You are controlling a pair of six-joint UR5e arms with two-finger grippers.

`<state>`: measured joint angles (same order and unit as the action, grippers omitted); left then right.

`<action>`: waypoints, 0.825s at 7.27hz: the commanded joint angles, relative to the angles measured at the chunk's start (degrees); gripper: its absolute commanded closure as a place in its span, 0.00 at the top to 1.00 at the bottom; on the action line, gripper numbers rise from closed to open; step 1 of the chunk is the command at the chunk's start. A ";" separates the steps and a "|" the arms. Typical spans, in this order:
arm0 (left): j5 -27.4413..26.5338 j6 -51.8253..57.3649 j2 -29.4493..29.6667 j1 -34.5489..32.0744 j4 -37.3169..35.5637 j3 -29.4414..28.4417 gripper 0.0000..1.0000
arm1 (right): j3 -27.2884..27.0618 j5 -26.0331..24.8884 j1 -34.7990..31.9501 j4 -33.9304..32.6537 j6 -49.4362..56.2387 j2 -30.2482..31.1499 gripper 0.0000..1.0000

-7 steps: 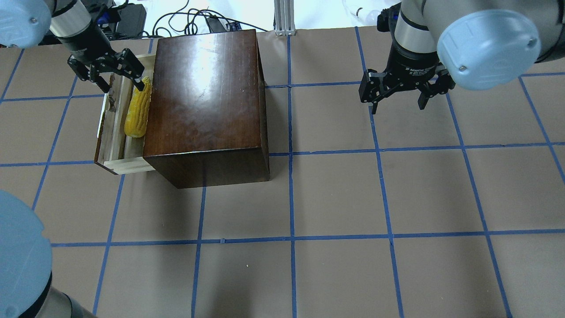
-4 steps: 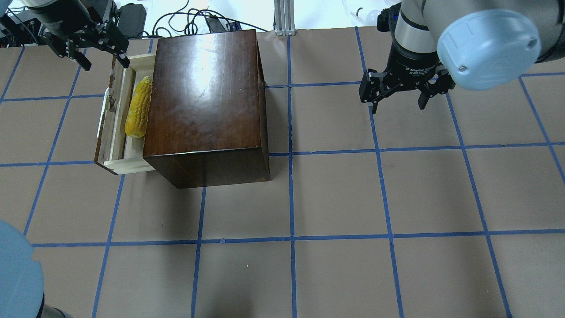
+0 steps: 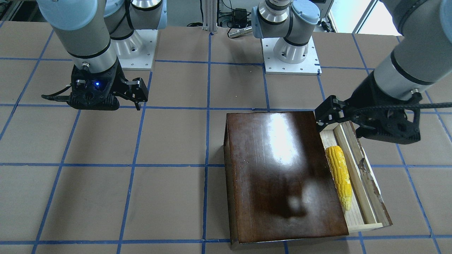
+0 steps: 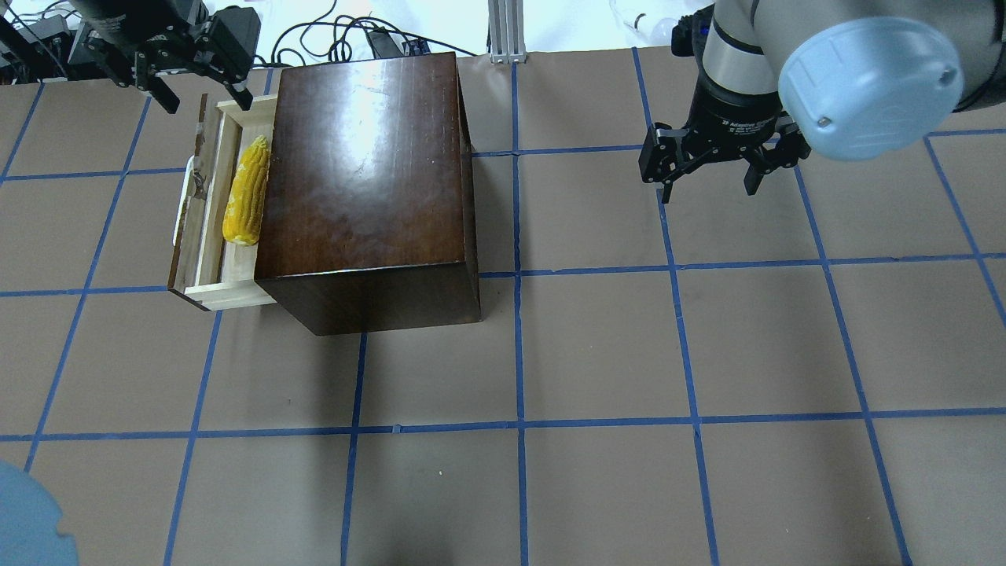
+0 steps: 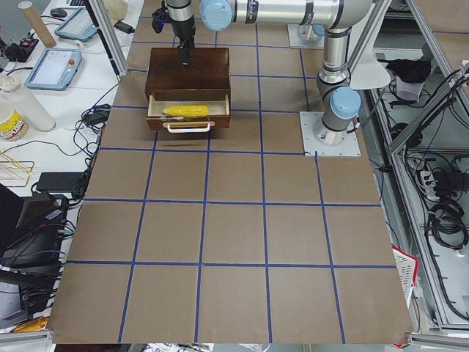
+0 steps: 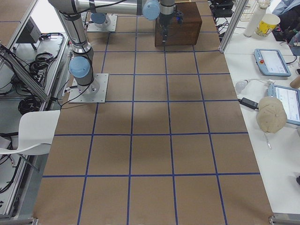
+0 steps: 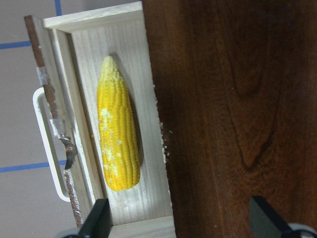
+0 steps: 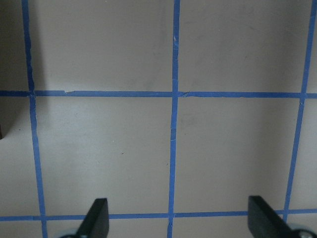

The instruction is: Open drawer and put corn inside

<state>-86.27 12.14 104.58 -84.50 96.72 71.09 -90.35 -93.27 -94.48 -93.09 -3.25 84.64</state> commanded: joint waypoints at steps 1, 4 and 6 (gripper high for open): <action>-0.13 -6.99 -1.04 -3.81 0.67 4.29 1.00 | 0.00 0.01 0.00 0.01 0.00 0.00 1.00; -2.41 -8.19 -4.02 -6.98 0.58 8.52 1.00 | 0.00 0.01 0.00 0.01 0.00 0.00 1.00; -2.50 -7.92 -6.75 -6.99 -0.29 12.12 1.00 | 0.00 -0.07 0.00 0.01 0.00 0.00 1.00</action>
<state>-88.64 4.22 99.47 -91.39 97.10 81.16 -90.35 -93.27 -94.48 -93.08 -3.25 84.64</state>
